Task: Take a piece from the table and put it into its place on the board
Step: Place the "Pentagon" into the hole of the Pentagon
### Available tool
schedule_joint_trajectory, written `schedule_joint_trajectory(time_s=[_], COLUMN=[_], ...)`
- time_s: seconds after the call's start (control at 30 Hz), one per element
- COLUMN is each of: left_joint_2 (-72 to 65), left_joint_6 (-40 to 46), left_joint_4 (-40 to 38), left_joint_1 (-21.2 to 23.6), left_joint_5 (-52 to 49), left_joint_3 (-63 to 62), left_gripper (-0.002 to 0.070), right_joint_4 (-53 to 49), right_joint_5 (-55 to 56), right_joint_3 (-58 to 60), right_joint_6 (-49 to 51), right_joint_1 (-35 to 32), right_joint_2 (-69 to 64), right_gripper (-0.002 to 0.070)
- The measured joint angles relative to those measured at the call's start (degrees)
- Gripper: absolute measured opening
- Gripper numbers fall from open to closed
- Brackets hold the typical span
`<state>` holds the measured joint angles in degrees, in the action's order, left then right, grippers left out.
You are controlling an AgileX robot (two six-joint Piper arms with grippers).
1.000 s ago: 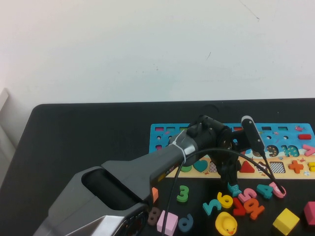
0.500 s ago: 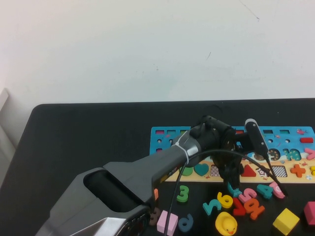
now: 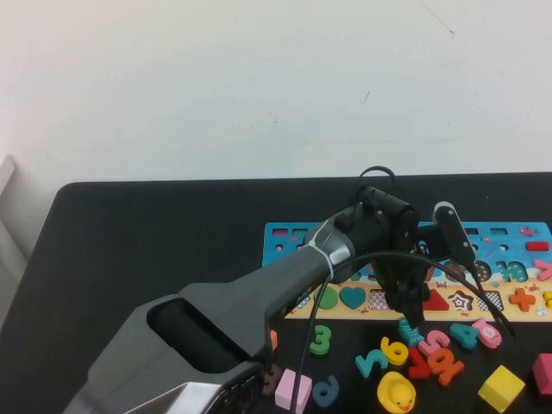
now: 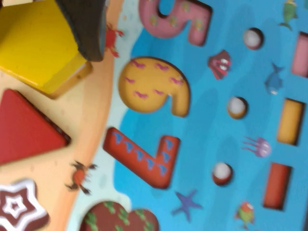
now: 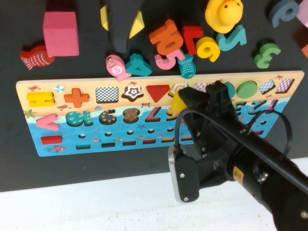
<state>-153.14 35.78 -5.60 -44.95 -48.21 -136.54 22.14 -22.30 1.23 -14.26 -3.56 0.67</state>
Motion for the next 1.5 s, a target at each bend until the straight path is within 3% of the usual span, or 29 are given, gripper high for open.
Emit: schedule_joint_trajectory(time_s=[1.5], left_joint_2=[-1.64], left_joint_6=[-1.81], left_joint_4=[0.69], left_joint_1=[-0.09], left_joint_5=[2.19], left_joint_3=[-0.06], left_gripper=[0.0311], right_joint_4=[0.00], right_joint_5=[0.00], right_joint_3=[0.00], right_joint_6=[0.00], right_joint_1=[0.00], right_joint_2=[0.00], right_gripper=[0.0593])
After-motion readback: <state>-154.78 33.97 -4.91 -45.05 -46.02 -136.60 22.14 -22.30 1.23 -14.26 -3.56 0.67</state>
